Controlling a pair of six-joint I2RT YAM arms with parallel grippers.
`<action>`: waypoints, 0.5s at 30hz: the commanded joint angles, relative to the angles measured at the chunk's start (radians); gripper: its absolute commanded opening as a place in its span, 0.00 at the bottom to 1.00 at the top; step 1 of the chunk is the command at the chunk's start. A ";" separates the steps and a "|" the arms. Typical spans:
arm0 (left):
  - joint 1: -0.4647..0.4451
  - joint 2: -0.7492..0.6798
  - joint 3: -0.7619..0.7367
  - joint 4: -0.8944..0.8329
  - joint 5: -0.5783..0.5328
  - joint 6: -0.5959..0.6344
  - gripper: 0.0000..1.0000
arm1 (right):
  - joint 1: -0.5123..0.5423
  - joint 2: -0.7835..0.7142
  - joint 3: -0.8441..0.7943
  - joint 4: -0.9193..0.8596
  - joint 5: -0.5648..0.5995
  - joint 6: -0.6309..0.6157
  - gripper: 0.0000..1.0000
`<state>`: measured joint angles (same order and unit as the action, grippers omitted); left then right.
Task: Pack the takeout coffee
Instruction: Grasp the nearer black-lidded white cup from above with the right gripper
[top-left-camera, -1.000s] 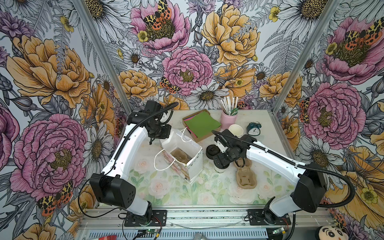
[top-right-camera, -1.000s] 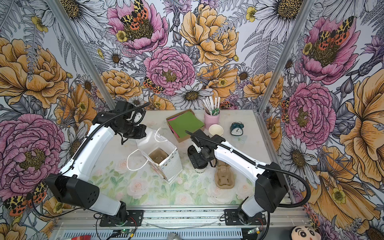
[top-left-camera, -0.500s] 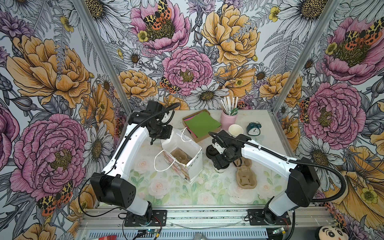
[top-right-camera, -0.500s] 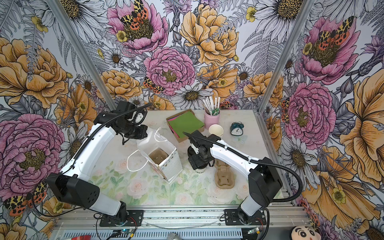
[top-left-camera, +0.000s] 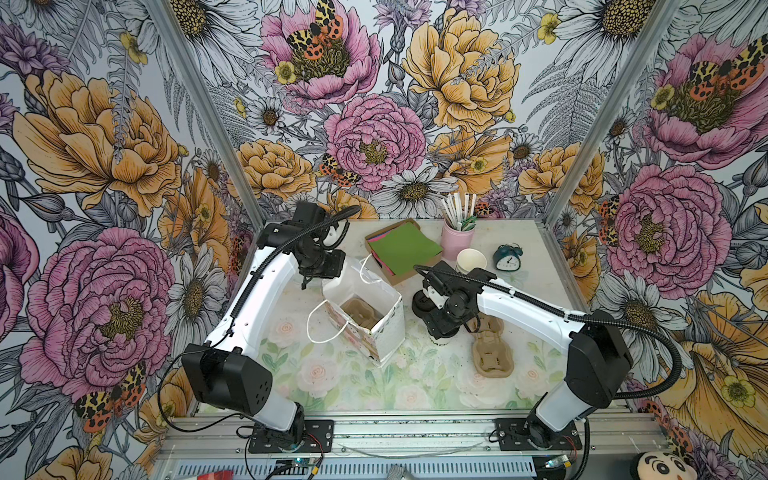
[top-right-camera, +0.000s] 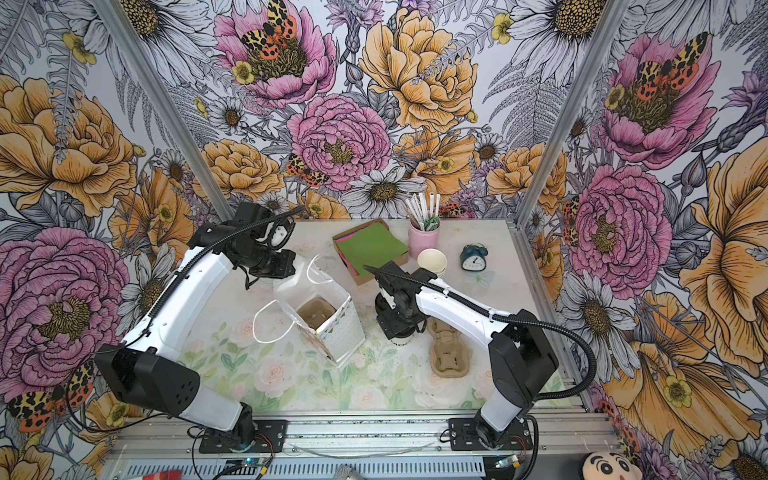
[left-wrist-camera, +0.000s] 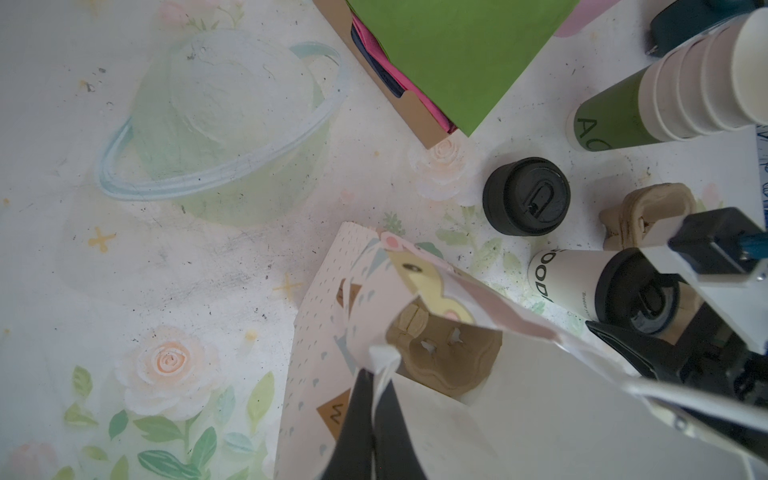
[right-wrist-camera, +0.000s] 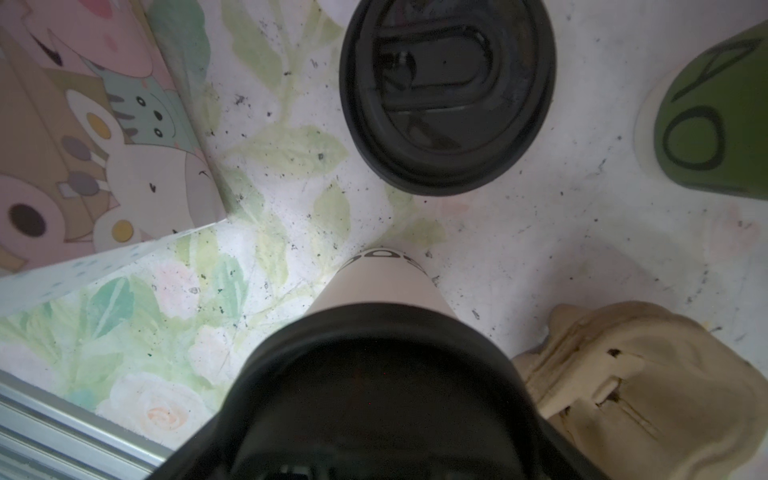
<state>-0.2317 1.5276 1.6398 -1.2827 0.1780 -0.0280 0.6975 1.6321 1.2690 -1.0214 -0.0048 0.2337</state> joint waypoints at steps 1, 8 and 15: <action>-0.011 0.017 -0.017 -0.010 0.024 -0.016 0.00 | 0.008 0.008 0.024 0.000 0.021 -0.008 0.87; -0.011 0.017 -0.015 -0.007 0.022 -0.029 0.00 | 0.008 -0.033 0.022 -0.002 0.023 -0.004 0.83; -0.010 0.016 -0.017 0.005 0.038 -0.041 0.00 | 0.008 -0.130 0.046 -0.011 0.008 0.016 0.81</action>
<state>-0.2317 1.5276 1.6398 -1.2823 0.1787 -0.0544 0.6975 1.5734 1.2720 -1.0252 -0.0013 0.2352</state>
